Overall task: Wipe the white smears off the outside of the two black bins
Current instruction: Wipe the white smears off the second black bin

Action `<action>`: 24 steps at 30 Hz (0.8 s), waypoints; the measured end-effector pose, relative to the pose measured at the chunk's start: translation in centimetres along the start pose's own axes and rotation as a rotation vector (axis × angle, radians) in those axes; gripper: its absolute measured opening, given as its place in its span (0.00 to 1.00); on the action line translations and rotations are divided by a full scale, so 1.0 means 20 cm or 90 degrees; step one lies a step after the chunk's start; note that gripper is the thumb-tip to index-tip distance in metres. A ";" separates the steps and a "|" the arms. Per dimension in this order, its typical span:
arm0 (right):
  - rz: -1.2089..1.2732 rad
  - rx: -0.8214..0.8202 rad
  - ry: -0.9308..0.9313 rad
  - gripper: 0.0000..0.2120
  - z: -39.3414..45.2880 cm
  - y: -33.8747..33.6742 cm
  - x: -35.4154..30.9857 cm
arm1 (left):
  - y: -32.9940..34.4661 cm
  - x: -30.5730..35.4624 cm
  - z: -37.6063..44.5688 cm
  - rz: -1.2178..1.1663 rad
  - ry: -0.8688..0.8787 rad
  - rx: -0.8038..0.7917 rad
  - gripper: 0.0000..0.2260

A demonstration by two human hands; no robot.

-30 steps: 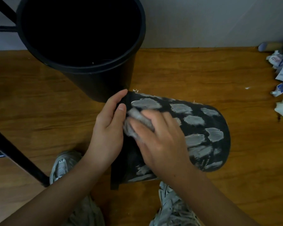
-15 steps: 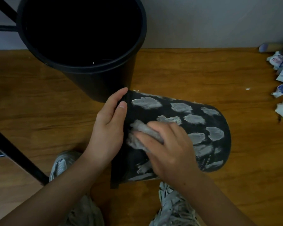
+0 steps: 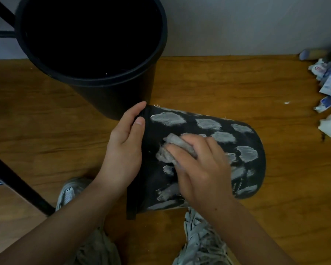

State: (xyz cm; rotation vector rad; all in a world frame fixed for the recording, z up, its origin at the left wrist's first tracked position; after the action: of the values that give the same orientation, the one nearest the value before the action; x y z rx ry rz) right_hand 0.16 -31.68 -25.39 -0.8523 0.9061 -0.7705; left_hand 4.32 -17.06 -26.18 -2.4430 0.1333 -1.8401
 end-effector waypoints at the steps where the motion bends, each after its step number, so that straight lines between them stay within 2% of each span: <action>1: 0.006 -0.011 -0.015 0.12 0.02 0.01 -0.03 | 0.00 0.00 0.00 0.002 0.003 0.000 0.16; 5: 0.028 -0.032 -0.064 0.10 0.04 0.06 -0.12 | -0.01 0.00 -0.02 0.010 0.009 -0.006 0.16; 10: -0.013 0.028 -0.003 0.11 -0.03 -0.02 0.02 | -0.04 0.03 -0.03 0.079 0.066 0.021 0.17; 14: -0.060 0.046 0.051 0.11 -0.08 -0.05 0.14 | -0.08 0.03 -0.04 0.096 0.064 0.033 0.16; 18: -0.048 0.048 0.074 0.11 -0.07 -0.03 0.11 | -0.09 0.02 -0.04 0.118 0.033 0.032 0.16; 24: -0.013 0.002 -0.009 0.11 0.02 0.04 -0.05 | -0.06 0.03 -0.03 0.120 0.022 0.053 0.16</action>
State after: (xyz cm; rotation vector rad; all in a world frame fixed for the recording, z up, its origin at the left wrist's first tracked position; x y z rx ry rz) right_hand 0.22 -30.31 -25.66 -0.8647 0.8843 -0.7830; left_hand 3.96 -15.99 -25.34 -2.2592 0.2737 -1.7718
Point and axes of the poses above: each hand's wrist, its own z-axis towards the middle knuckle, its own y-axis out of the palm, x = y × z, the point moved 4 cm from there along z, towards the middle knuckle, and after that the axes turned 2 degrees about -x, right-handed, at the moved point
